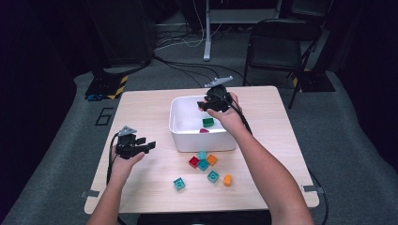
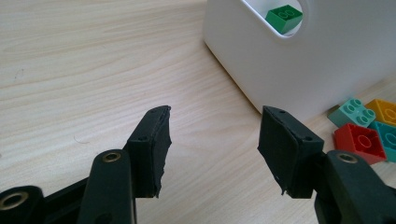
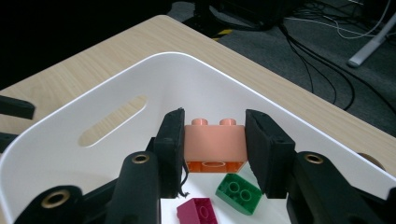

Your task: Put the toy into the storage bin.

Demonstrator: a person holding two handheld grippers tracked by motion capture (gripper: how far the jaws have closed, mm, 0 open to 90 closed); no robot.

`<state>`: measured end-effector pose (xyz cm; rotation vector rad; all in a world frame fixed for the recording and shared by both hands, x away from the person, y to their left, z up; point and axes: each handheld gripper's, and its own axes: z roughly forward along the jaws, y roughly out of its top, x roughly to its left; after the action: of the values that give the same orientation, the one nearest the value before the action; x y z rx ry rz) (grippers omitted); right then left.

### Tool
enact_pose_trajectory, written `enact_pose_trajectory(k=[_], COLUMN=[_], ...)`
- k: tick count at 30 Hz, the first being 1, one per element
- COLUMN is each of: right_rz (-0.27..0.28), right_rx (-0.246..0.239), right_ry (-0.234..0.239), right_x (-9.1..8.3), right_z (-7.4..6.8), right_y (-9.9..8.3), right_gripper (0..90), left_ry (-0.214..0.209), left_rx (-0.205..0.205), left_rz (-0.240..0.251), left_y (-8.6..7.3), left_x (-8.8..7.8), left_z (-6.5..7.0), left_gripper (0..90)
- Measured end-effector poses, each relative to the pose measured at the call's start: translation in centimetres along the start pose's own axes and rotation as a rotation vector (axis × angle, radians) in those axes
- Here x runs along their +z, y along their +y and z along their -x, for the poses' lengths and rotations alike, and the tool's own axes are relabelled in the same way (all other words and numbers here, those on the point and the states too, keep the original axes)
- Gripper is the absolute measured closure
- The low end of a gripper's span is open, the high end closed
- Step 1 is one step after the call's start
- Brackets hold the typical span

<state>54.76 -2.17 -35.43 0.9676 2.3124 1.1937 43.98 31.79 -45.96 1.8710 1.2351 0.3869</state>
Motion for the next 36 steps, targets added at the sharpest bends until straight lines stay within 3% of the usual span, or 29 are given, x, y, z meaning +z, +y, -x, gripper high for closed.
enact_pose_trajectory(k=[9, 14, 27, 36], right_rz=[-0.056, -0.065, -0.023, 0.042], right_rx=[0.018, 0.03, 0.043, 0.004], right_ry=[-0.019, -0.011, 0.01, 0.078], right_x=[1.7, 1.6, -0.3, -3.1], right_z=[0.6, 0.8, -0.1, -2.7], right_y=[-0.4, -0.5, 0.0, -0.2], right_gripper=[58.5, 58.3, 54.7, 52.8], left_ry=[0.0, -0.001, 0.003, 0.007], left_rx=[-0.002, -0.005, -0.003, -0.002], left_rz=[0.001, 0.005, 0.003, 0.011], left_y=[0.0, 0.0, 0.0, 0.1], left_x=[-0.1, -0.1, -0.1, -0.2], left_z=[-0.1, -0.1, -0.1, -0.1], left_gripper=[42.9, 42.9, 42.9, 42.9])
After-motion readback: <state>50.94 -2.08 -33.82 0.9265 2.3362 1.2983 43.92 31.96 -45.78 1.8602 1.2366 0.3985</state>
